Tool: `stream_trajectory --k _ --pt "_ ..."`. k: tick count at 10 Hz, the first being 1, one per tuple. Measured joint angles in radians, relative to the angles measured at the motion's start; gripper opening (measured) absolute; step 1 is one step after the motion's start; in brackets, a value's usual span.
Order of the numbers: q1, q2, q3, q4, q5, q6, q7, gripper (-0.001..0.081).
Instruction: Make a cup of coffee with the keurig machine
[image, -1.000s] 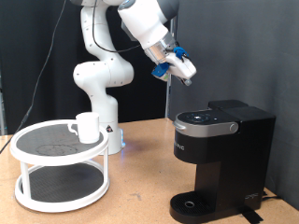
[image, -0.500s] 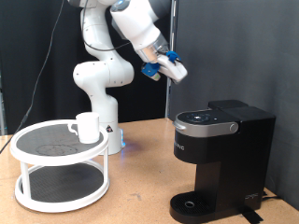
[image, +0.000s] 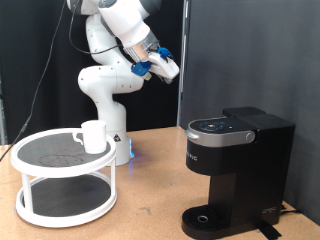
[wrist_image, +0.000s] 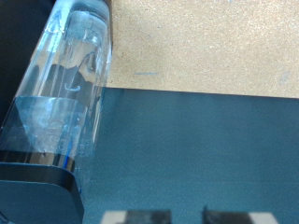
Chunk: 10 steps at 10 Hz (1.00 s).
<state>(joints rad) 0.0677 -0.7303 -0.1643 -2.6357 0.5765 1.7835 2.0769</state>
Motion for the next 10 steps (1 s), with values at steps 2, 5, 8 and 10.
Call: stream_trajectory --k 2,5,8,10 --pt "-0.003 -0.003 -0.004 0.0 -0.028 -0.015 -0.015 0.0" --pt "-0.045 -0.055 -0.054 -0.005 -0.112 -0.084 -0.058 0.0" --pt "-0.086 -0.121 -0.132 -0.008 -0.17 -0.168 -0.134 0.0" --pt "-0.094 -0.151 -0.149 -0.021 -0.175 -0.182 -0.145 0.0"
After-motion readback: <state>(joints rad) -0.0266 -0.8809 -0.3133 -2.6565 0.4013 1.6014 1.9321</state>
